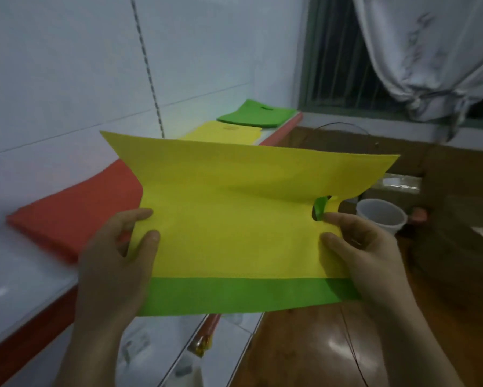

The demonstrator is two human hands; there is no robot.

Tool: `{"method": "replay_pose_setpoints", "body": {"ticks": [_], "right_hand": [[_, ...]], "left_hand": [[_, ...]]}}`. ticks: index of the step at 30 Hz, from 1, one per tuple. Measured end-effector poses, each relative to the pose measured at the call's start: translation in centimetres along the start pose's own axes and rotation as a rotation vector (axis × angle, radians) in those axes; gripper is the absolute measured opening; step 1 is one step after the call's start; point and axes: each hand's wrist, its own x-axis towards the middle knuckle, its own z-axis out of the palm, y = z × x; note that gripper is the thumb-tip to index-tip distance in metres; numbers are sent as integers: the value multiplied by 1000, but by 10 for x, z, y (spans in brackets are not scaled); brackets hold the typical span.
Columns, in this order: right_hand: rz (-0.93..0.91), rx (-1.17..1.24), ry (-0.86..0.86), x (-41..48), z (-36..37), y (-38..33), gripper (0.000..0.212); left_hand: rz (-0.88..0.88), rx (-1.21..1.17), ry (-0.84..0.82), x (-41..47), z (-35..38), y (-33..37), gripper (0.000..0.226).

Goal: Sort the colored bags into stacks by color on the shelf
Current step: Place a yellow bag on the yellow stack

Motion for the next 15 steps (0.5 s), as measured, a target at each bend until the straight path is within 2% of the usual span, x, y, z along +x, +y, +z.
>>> {"method": "replay_pose_setpoints", "body": {"ticks": [10,15], "right_hand": [[-43,-120,108,199,-70,41,28],[-70,-131,133,286,-91,51,28]], "left_hand": [[-42,-153,-48,119,210,20,29],[24,-123,-47,176,284,35,30]]}}
